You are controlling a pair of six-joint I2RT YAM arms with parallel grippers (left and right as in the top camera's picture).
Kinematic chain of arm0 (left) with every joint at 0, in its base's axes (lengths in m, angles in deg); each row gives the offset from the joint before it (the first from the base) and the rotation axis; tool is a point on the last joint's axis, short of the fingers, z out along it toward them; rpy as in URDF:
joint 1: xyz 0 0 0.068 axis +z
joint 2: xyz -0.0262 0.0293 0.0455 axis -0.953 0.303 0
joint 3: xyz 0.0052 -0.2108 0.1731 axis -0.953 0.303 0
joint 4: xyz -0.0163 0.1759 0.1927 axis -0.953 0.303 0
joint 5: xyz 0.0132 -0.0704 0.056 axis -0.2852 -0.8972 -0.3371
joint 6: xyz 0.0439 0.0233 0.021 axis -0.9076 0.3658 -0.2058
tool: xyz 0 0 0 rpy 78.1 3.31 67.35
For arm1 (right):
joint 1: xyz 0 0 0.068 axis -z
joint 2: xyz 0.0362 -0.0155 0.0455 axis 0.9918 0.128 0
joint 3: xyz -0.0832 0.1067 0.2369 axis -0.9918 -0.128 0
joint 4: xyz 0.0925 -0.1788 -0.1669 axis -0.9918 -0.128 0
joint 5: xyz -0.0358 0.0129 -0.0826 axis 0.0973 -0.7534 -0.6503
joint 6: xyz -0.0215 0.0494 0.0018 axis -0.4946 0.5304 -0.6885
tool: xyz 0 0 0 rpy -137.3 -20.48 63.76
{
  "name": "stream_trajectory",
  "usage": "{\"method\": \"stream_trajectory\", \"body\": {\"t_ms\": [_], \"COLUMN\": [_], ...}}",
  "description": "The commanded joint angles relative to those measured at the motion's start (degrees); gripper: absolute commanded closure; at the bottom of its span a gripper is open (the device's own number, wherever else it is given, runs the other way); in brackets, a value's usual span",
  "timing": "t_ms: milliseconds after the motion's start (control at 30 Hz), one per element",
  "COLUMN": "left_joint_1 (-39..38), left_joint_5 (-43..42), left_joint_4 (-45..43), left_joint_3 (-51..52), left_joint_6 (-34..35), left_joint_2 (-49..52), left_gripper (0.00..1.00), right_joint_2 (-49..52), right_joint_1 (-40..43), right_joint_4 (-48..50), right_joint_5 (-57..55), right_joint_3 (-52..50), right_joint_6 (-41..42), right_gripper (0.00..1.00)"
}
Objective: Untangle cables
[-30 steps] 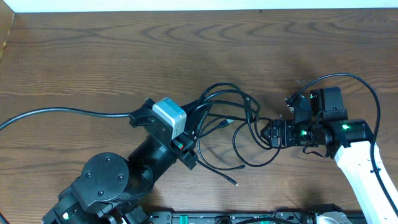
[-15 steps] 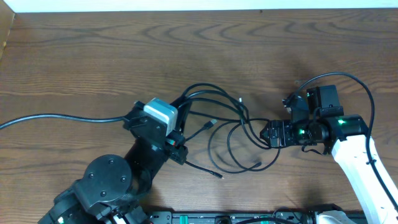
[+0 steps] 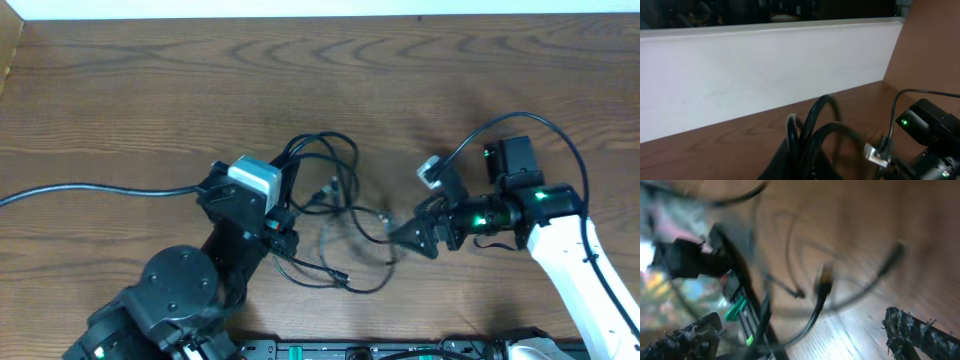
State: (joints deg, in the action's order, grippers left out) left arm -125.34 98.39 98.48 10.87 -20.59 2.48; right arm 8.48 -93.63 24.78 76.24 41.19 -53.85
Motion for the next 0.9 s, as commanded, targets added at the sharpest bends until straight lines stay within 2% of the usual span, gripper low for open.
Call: {"method": "stream_trajectory", "body": {"t_ms": [0, 100, 200, 300, 500, 700, 867], "left_joint_1": [0.3, 0.3, 0.3, 0.3, 0.3, 0.3, 0.3], "left_joint_5": [1.5, 1.5, 1.5, 1.5, 1.5, 1.0, -3.3], "left_joint_4": [-0.9, -0.9, -1.0, -1.1, -1.1, -1.3, -5.0], "left_joint_3": [-2.3, -2.3, -2.3, -2.3, -2.3, -2.3, -2.3], "left_joint_6": [0.3, 0.3, 0.3, 0.9, 7.6, 18.6, 20.3], "left_joint_2": [0.7, 1.3, 1.5, 1.5, 2.7, 6.6, 10.0], "left_gripper": [0.93, 0.93, 0.93, 0.92, 0.93, 0.93, 0.93], "right_joint_2": [0.2, 0.2, 0.2, -0.1, -2.6, -5.2, -5.7], "right_joint_1": [-2.4, -3.0, -2.9, -3.0, -4.8, -8.3, -10.6], "right_joint_4": [0.3, 1.2, 3.3, 4.4, 7.8, 13.8, 15.7], "right_joint_5": [4.6, 2.4, -3.5, -3.4, 1.7, 1.9, 1.8], "right_joint_3": [0.0, 0.0, 0.0, 0.0, 0.0, 0.0, 0.0], "right_joint_6": [-4.9, -4.0, 2.3, 3.1, 3.1, 6.5, 6.7], "right_gripper": [0.01, 0.01, 0.01, 0.01, 0.02, 0.07, 0.12]}}
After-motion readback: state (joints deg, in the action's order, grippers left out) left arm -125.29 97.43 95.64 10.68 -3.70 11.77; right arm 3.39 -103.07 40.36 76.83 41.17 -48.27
